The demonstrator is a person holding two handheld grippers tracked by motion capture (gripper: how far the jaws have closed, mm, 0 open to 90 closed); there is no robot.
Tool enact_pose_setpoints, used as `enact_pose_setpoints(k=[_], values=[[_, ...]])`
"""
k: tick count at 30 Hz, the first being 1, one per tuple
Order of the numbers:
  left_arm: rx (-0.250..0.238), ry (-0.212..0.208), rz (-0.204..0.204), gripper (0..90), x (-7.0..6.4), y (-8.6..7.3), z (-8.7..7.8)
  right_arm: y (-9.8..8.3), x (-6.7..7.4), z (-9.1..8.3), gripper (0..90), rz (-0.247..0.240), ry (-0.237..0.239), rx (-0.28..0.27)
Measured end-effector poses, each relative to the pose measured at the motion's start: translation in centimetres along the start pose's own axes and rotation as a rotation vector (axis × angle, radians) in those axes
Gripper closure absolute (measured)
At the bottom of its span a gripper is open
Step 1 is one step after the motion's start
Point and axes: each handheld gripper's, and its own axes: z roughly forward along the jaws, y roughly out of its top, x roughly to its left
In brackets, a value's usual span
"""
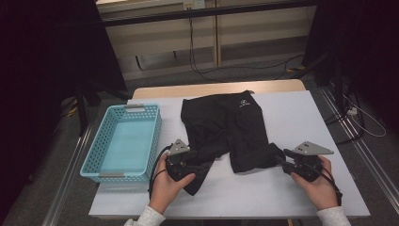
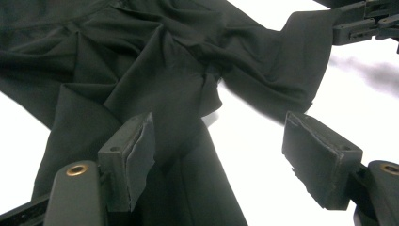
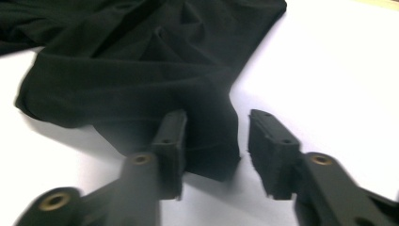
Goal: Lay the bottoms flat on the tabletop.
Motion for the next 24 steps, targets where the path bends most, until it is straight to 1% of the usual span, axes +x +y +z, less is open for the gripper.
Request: enact_pose_setpoints(k=[1,3,6,8,10,12,16,19,21,23,24], values=[[-0.001,0.0,0.003,26.1,0.0,0.0,0.0,0.0,0.1,-0.1,55.8,-0.005,-0.003,-0.004],[0.005,-0.004,0.004,26.1,-0.1,0.1,0.1,0.0,0.2,-0.3,51.3,-0.013,-0.008,-0.012],[0.003,-0.005,0.005,26.2,-0.1,0.1,0.2,0.2,0.1,-0.7,44.2,-0.008,-0.02,-0.028],[0.001,-0.005,0.004,25.8,-0.1,0.1,0.2,0.3,0.1,-1.2,44.0,-0.006,-0.02,-0.045],[0.002,-0.007,0.003,25.5,0.0,0.1,0.3,0.4,0.3,-1.6,44.0,-0.013,-0.005,-0.06],[0.006,-0.008,0.003,25.5,0.0,0.1,0.3,0.3,0.6,-1.8,43.4,-0.018,0.006,-0.064],[0.009,-0.005,0.002,25.5,0.0,0.1,0.3,0.2,1.3,-2.1,43.7,-0.036,0.025,-0.057],[0.003,-0.003,0.01,25.5,-0.1,0.2,0.2,0.0,1.8,-2.0,45.2,-0.054,0.041,-0.057],[0.004,-0.002,0.011,25.5,-0.2,0.2,0.2,-0.2,2.2,-1.7,46.1,-0.078,0.057,-0.042],[0.006,-0.004,0.014,25.4,-0.3,0.3,0.2,-0.2,2.6,-1.5,46.3,-0.103,0.06,-0.034],[0.006,-0.001,0.017,25.4,-0.2,0.2,0.2,-0.1,2.7,-1.5,46.6,-0.105,0.057,-0.036]])
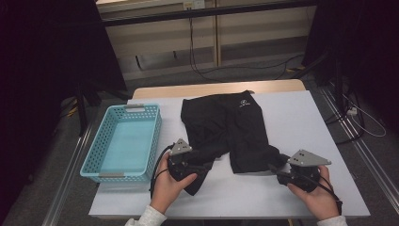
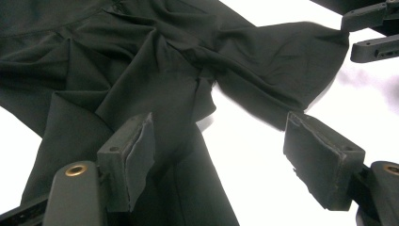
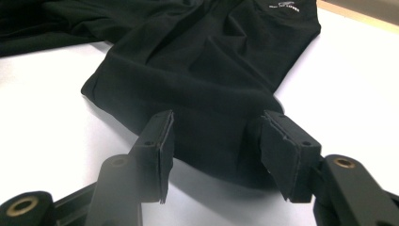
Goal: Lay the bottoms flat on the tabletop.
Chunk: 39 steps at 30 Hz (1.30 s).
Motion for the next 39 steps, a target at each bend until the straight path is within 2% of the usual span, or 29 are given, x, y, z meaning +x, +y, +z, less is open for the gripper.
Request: enact_pose_setpoints(k=[2,3,4,7,13,15,21,24,29,31,32,35,39], values=[[0.005,0.003,0.0,25.4,0.1,-0.1,0.0,0.3,0.2,-0.1,51.7,0.002,0.014,-0.019],[0.003,0.001,-0.004,25.4,0.1,-0.1,0.1,0.4,0.4,0.0,57.0,0.003,0.035,-0.023],[0.004,0.003,-0.001,25.4,0.2,-0.2,0.1,0.5,0.6,0.0,60.1,-0.001,0.058,-0.018],[0.006,0.002,0.0,25.3,0.1,-0.2,0.1,0.5,1.1,0.5,65.8,-0.019,0.087,0.001],[0.006,0.006,-0.004,25.3,0.2,-0.3,-0.1,-0.3,1.8,2.7,56.1,-0.067,0.103,0.065],[0.004,0.01,-0.011,25.3,0.3,-0.3,-0.1,-0.3,2.0,3.3,51.6,-0.088,0.092,0.087],[0.009,0.016,-0.018,25.3,0.5,-0.6,-0.2,-0.3,1.4,4.7,45.8,-0.038,0.076,0.101],[0.008,0.018,-0.02,25.4,0.5,-0.6,-0.2,-0.2,1.0,5.0,54.1,-0.003,0.061,0.109],[0.009,0.019,-0.017,25.4,0.3,-0.6,-0.3,-0.1,1.1,5.1,78.1,-0.018,0.037,0.103],[0.009,0.02,-0.013,25.4,0.4,-0.6,-0.3,-0.1,1.2,5.1,84.8,-0.026,0.037,0.1],[0.01,0.021,-0.014,25.4,0.4,-0.6,-0.3,-0.1,1.2,5.1,86.6,-0.031,0.044,0.098],[0.007,0.023,-0.014,25.2,0.4,-0.6,-0.3,0.0,1.2,4.8,88.5,0.01,0.072,0.091],[0.001,0.023,-0.013,25.2,0.5,-0.6,-0.4,0.4,1.4,3.8,88.7,0.019,0.08,0.074]])
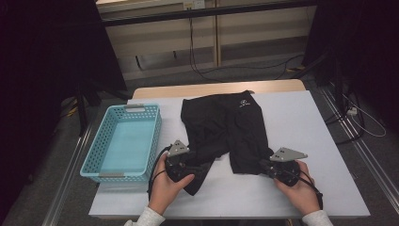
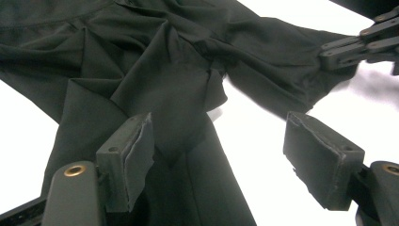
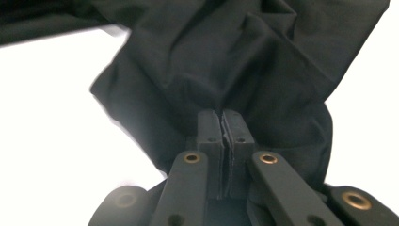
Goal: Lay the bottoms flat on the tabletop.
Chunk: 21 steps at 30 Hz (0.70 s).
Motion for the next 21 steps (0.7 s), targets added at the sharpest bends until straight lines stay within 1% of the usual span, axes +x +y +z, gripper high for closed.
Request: enact_pose_setpoints(k=[3,6,9,11,12,13,14,15,16,17,18,19,20,21], values=[[0.005,0.002,0.001,25.2,-0.1,0.0,0.0,0.4,0.5,-0.9,88.9,-0.008,0.016,-0.028],[0.008,0.002,0.007,25.0,-0.2,0.0,0.1,0.8,1.0,-1.6,89.0,0.021,0.061,-0.057],[0.005,0.0,0.004,25.0,-0.2,0.0,0.1,1.3,1.4,-2.0,89.0,0.017,0.073,-0.068],[0.008,0.0,0.005,25.0,-0.2,0.0,0.2,1.6,1.6,-2.1,89.0,0.04,0.104,-0.079],[0.009,-0.002,0.004,25.0,-0.1,0.0,0.2,1.8,1.6,-2.2,89.0,0.038,0.107,-0.085],[0.011,-0.002,0.002,25.0,-0.1,-0.1,0.2,2.0,1.5,-2.3,89.1,0.032,0.1,-0.1],[0.014,-0.001,0.006,25.0,0.0,-0.1,0.3,2.2,1.3,-2.3,89.1,0.05,0.104,-0.122],[0.014,0.0,0.001,25.0,0.0,-0.2,0.3,2.4,0.9,-2.3,89.1,0.087,0.112,-0.144],[0.018,-0.001,-0.001,25.0,0.0,-0.2,0.4,2.6,0.3,-2.3,89.2,0.119,0.111,-0.164],[0.019,-0.002,-0.003,25.0,0.0,-0.3,0.4,2.7,-0.2,-2.2,89.2,0.135,0.095,-0.183],[0.019,-0.001,-0.003,25.0,0.0,-0.3,0.4,2.8,-0.7,-2.0,89.2,0.137,0.067,-0.18],[0.02,0.0,-0.001,25.0,0.0,-0.3,0.5,2.8,-1.1,-1.7,89.2,0.136,0.05,-0.175],[0.02,0.0,-0.002,25.0,0.0,-0.3,0.5,2.7,-1.5,-1.3,89.1,0.145,0.041,-0.167],[0.018,-0.001,-0.004,25.0,0.0,-0.3,0.5,2.5,-1.9,-0.9,89.1,0.142,0.019,-0.149]])
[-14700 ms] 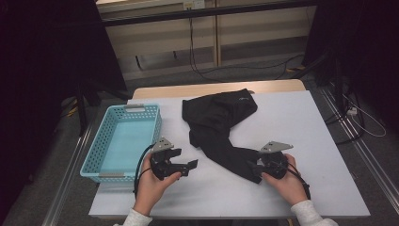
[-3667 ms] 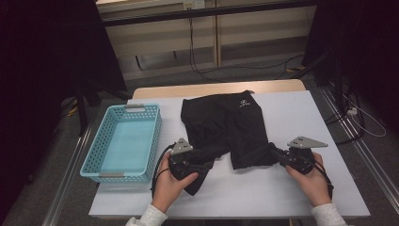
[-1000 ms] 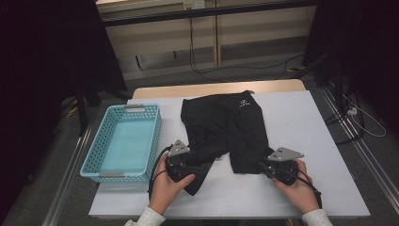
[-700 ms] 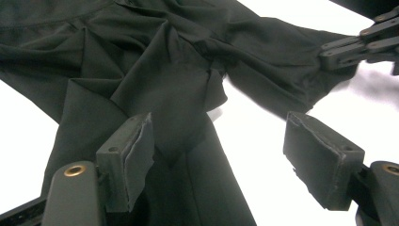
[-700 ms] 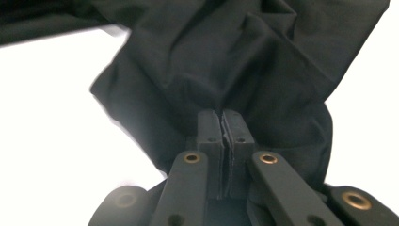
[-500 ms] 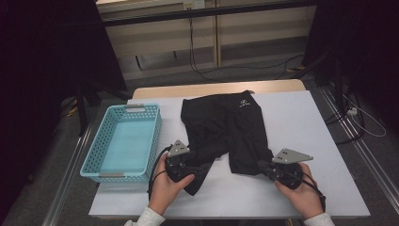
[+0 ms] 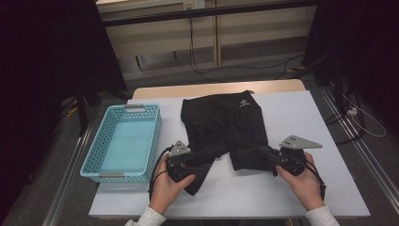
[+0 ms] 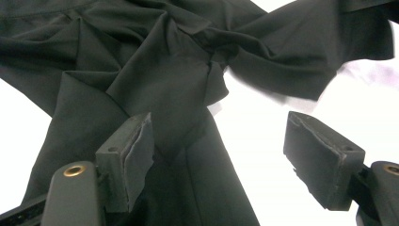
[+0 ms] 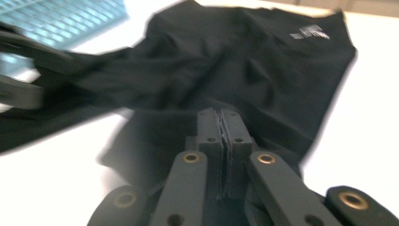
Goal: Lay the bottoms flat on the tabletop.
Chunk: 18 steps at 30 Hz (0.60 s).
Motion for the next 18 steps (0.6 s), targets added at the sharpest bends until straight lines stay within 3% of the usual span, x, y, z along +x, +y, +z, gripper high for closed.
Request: enact_pose_setpoints(k=[6,10,12,14,18], values=[[0.003,0.004,-0.004,24.9,0.1,-0.1,0.0,-1.5,-2.2,1.2,87.7,0.005,-0.088,0.082],[0.012,0.008,0.0,24.8,0.1,-0.2,0.0,-1.8,-2.6,1.3,74.5,-0.005,-0.102,0.116],[0.013,0.008,0.003,24.8,0.1,-0.2,-0.1,-1.9,-2.5,1.3,66.4,-0.02,-0.107,0.113],[0.008,0.007,-0.001,24.6,0.1,-0.2,-0.1,-1.7,-2.3,1.0,52.0,-0.037,-0.11,0.086],[0.01,0.004,0.0,24.2,0.1,-0.3,-0.2,-1.3,-1.5,-0.1,47.4,-0.059,-0.096,0.059]])
